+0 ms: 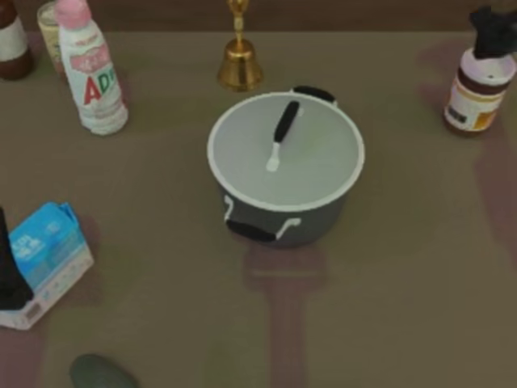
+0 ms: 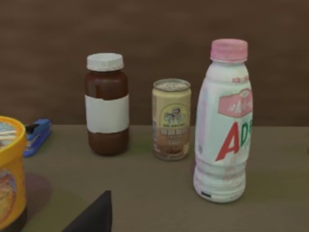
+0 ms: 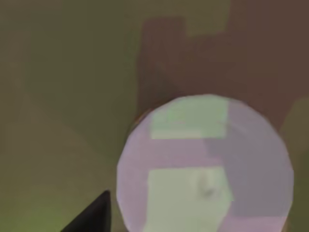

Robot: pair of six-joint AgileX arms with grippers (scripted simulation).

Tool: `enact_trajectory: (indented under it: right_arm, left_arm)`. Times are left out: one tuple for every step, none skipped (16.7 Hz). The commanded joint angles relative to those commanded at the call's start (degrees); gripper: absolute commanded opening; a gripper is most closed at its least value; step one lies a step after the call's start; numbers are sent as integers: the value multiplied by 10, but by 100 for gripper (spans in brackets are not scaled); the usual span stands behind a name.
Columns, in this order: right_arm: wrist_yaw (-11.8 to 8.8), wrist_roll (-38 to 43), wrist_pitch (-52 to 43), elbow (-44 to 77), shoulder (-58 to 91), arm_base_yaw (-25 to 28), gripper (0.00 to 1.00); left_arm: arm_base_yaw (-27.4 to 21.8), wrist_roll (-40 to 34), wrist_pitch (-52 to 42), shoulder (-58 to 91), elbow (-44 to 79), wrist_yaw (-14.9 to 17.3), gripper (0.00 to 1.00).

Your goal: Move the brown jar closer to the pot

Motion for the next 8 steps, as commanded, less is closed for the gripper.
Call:
enact_trajectory:
  right_arm:
    - [-3,-7,-13,10,22,3,100]
    - [-5,-11,-22,16,38,5,100]
    - [-7,-14,-28,19,47,6,100]
    - [-7,-15,-30,21,50,6,100]
    - [-7,-15,-30,21,50,6,100]
    - [-7,-15,-30,21,50,6,100]
    - [-7,-15,-30,21,50,6,100]
    - [-7,-15,-30,21,50,6,100]
  left_arm:
    - [0,0,0,0,0,0,100]
    - [0,0,0,0,0,0,100]
    - [0,0,0,0,0,0,100]
    - [0,0,0,0,0,0,100]
    - [0,0,0,0,0,0,100]
    - [0,0,0,0,0,0,100]
    - [0,0,0,0,0,0,100]
    - [0,0,0,0,0,0,100]
